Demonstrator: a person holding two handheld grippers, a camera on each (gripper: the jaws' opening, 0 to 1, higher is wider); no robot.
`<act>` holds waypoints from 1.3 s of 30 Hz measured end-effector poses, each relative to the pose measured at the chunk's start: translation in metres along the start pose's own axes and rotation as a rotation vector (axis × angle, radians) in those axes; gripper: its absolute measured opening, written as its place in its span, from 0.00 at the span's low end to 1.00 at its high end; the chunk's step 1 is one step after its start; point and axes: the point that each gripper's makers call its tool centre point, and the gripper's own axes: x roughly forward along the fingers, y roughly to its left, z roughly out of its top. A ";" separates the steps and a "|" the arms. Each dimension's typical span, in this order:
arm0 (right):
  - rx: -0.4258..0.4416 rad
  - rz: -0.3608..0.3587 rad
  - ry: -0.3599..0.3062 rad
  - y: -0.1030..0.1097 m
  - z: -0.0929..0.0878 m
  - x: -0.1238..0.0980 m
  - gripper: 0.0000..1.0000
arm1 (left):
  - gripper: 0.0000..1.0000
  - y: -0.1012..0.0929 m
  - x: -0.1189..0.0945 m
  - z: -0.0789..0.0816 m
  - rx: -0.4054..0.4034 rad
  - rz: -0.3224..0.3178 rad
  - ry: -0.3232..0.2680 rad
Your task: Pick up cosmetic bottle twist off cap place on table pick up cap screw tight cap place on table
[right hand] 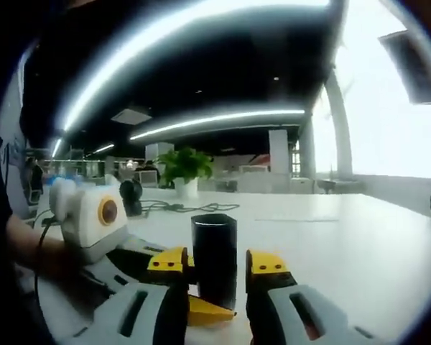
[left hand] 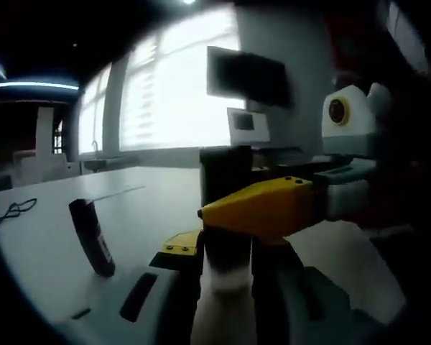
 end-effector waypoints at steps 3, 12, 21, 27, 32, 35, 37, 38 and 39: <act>-0.009 0.004 0.007 0.000 -0.002 0.000 0.17 | 0.17 0.003 0.001 0.000 -0.014 0.006 0.003; -0.029 0.035 0.009 0.001 -0.003 -0.002 0.15 | 0.16 0.003 -0.004 0.000 -0.035 0.021 0.005; -0.047 0.056 -0.002 -0.001 -0.002 -0.003 0.14 | 0.16 0.003 -0.032 -0.007 -0.066 0.123 0.039; -0.038 0.060 -0.020 -0.008 0.002 -0.001 0.14 | 0.16 0.002 -0.047 -0.003 -0.048 0.170 0.009; -0.018 0.063 -0.029 -0.016 0.003 0.005 0.14 | 0.17 0.000 -0.052 0.005 -0.072 0.154 -0.039; -0.012 0.057 -0.035 -0.025 0.005 0.009 0.14 | 0.27 0.003 -0.054 0.010 -0.045 0.172 -0.061; -0.003 0.056 -0.039 -0.030 0.007 0.013 0.14 | 0.28 0.006 -0.054 0.010 -0.049 0.176 -0.059; 0.001 0.056 -0.041 -0.032 0.008 0.015 0.14 | 0.28 0.008 -0.054 0.008 -0.049 0.184 -0.054; 0.001 0.055 -0.044 -0.034 0.010 0.017 0.14 | 0.28 0.011 -0.055 0.007 -0.033 0.197 -0.045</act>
